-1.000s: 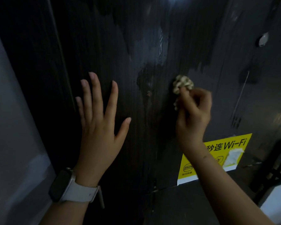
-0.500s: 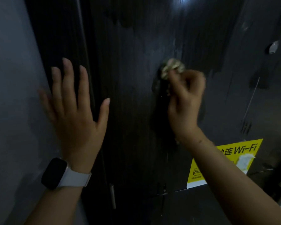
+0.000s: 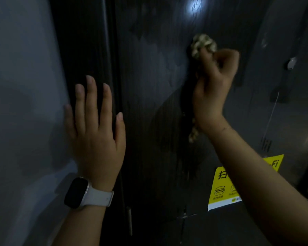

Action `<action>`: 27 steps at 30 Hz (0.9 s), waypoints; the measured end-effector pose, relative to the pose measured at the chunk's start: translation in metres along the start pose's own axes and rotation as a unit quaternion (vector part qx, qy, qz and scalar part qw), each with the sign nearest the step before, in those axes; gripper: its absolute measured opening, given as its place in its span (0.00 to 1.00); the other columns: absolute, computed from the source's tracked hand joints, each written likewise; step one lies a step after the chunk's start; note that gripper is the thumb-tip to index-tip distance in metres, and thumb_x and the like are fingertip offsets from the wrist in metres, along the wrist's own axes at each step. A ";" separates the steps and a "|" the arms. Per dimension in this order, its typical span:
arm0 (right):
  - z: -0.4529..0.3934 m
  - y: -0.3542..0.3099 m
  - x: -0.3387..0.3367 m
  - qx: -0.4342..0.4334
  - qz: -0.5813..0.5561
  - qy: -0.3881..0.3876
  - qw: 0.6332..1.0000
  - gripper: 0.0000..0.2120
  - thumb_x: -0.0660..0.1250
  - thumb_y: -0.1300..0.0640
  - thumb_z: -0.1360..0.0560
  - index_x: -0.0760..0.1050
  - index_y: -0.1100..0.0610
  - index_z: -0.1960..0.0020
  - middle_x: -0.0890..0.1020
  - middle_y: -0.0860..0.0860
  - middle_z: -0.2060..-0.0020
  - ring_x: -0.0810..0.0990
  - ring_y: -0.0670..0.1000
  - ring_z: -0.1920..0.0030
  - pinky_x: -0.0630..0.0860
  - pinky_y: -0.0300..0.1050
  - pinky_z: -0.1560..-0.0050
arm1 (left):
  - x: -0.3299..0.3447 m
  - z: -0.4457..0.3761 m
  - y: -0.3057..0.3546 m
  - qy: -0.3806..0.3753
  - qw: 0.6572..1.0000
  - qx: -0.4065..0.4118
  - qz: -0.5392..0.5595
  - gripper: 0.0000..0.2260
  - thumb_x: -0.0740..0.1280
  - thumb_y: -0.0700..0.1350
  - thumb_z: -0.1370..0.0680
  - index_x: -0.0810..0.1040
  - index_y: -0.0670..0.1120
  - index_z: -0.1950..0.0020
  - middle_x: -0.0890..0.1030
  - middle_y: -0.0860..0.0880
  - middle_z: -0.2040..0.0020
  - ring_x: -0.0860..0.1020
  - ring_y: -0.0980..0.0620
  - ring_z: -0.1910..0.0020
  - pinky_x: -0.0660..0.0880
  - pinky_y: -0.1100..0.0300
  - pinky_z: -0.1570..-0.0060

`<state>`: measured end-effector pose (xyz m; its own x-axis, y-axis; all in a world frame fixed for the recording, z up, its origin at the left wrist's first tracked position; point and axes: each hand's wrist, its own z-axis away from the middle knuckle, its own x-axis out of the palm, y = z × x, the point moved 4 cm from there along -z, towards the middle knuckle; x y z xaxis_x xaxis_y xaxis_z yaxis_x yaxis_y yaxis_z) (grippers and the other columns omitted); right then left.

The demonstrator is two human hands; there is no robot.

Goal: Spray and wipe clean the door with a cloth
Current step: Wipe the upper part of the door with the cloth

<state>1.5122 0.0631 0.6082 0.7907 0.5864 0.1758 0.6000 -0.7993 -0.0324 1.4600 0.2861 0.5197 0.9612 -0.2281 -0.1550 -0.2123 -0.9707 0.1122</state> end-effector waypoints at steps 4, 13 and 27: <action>0.074 -0.055 0.010 -0.165 -0.058 -0.139 0.975 0.18 0.62 0.68 0.24 0.71 0.62 0.34 0.68 0.58 0.45 0.69 0.58 0.48 0.66 0.47 0.47 | -0.003 -0.001 -0.001 -0.001 1.000 0.007 0.028 0.23 0.57 0.47 0.17 0.59 0.45 0.22 0.56 0.44 0.22 0.51 0.46 0.22 0.55 0.39 0.27; -0.012 -0.032 0.009 -0.189 -0.009 -0.109 0.976 0.12 0.65 0.66 0.23 0.78 0.60 0.40 0.76 0.65 0.55 0.68 0.55 0.53 0.62 0.42 0.52 | -0.013 -0.003 -0.010 -0.063 0.994 0.022 0.087 0.26 0.57 0.48 0.18 0.54 0.48 0.21 0.49 0.48 0.21 0.45 0.50 0.21 0.46 0.46 0.24; -0.014 -0.079 0.027 -0.305 -0.046 -0.194 0.931 0.11 0.65 0.65 0.23 0.80 0.62 0.41 0.76 0.63 0.52 0.70 0.56 0.50 0.68 0.48 0.51 | -0.020 -0.005 -0.014 -0.100 0.982 0.035 0.153 0.30 0.62 0.44 0.20 0.53 0.44 0.21 0.48 0.48 0.20 0.43 0.52 0.21 0.43 0.51 0.23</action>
<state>1.4844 0.1405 0.6295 0.7948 0.5646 -0.2226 0.5803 -0.5994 0.5514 1.4446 0.3050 0.5256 0.7978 -0.5135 -0.3159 -0.5041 -0.8556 0.1177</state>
